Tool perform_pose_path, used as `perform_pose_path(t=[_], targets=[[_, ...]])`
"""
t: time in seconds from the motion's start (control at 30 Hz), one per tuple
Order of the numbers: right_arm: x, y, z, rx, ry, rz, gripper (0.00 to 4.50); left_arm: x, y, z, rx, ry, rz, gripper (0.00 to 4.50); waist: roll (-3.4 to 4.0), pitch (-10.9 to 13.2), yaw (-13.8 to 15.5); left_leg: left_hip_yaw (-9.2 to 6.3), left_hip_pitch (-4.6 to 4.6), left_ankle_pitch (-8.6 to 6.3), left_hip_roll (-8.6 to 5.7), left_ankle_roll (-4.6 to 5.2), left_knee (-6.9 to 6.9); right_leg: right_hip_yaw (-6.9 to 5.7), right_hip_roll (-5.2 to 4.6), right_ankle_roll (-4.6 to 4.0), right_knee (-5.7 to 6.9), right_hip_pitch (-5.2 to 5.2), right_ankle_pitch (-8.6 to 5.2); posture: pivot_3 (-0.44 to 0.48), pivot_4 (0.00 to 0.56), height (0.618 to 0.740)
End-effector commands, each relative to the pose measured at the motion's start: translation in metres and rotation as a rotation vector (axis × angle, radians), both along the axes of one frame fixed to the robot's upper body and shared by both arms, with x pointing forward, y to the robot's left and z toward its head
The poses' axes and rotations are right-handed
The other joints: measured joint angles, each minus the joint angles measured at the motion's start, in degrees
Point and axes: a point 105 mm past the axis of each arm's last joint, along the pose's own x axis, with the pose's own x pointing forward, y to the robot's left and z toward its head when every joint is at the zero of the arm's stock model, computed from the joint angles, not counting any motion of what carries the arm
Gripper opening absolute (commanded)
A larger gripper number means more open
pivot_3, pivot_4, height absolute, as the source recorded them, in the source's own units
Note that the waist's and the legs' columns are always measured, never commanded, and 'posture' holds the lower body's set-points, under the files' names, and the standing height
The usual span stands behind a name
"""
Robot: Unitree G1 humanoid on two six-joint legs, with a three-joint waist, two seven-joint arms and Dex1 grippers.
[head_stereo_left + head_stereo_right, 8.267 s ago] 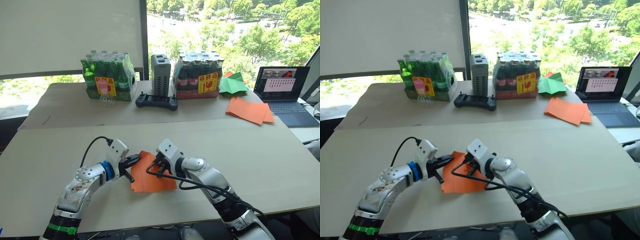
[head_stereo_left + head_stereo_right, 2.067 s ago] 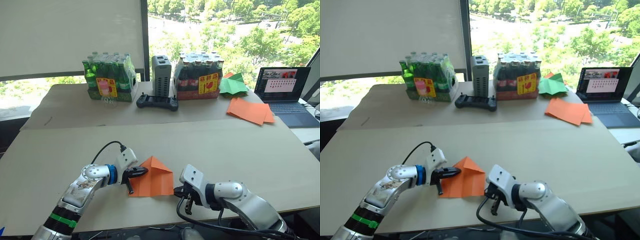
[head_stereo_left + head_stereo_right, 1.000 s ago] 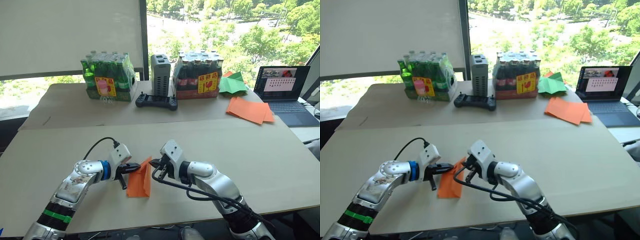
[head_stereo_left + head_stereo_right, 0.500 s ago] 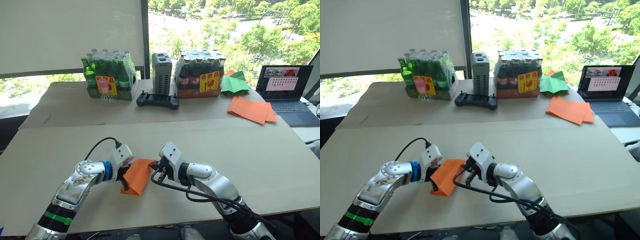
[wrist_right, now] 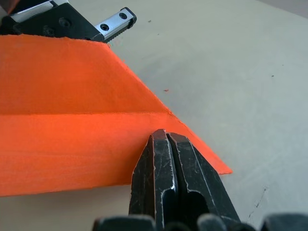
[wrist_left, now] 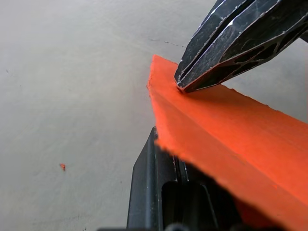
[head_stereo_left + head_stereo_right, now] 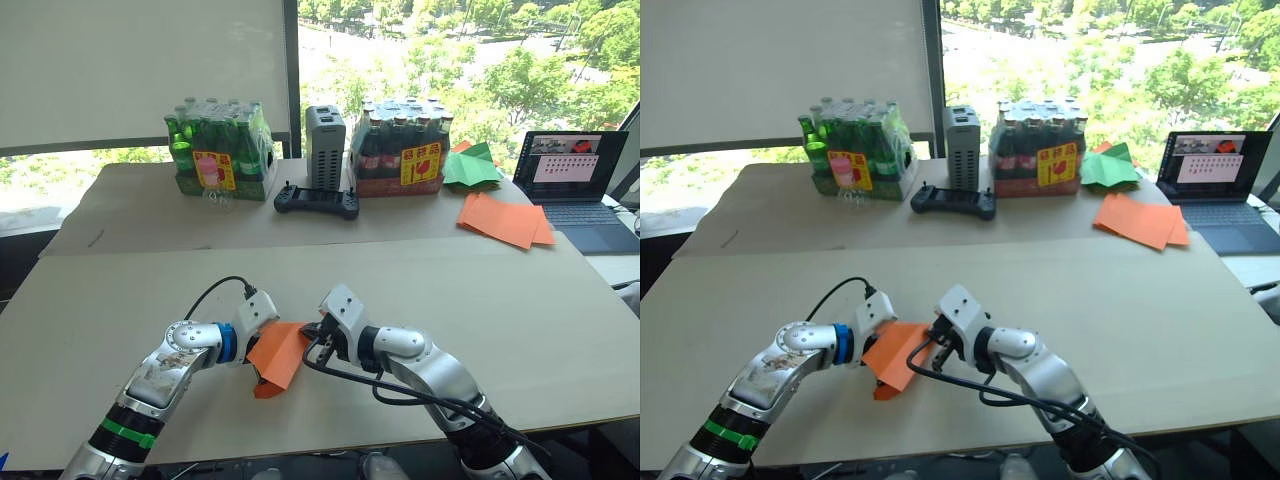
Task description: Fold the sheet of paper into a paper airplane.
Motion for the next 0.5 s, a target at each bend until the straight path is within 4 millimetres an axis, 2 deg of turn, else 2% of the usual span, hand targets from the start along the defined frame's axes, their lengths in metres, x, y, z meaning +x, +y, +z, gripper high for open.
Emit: perform_pose_path(t=[0.03, 0.23, 0.5], targets=[[-0.004, -0.01, 0.009, 0.015, -0.039, -0.008, 0.0, -0.001, -0.007, 0.011, 0.0, -0.037, -0.046, 0.03, 0.0, 0.0, -0.06, 0.01, -0.01, 0.0, -0.01, 0.0, 0.0, 0.01, -0.01, 0.0, 0.0, 0.0, 0.0, 0.0, 0.15, 0.723], [-0.013, -0.025, 0.002, -0.023, -0.018, -0.024, 0.0, -0.001, -0.014, 0.018, -0.007, -0.052, -0.079, 0.03, -0.03, 0.02, -0.22, 0.0, -0.02, 0.0, 0.01, 0.0, 0.01, -0.01, 0.02, 0.01, 0.02, -0.01, -0.01, 0.0, 0.15, 0.723], [-0.015, -0.02, 0.002, -0.018, -0.013, -0.021, 0.0, -0.009, -0.026, 0.024, -0.012, -0.055, -0.157, 0.03, -0.04, 0.02, -0.33, 0.01, -0.03, 0.0, 0.01, 0.0, 0.02, 0.0, 0.02, 0.02, 0.01, -0.01, -0.01, 0.0, 0.15, 0.723]])
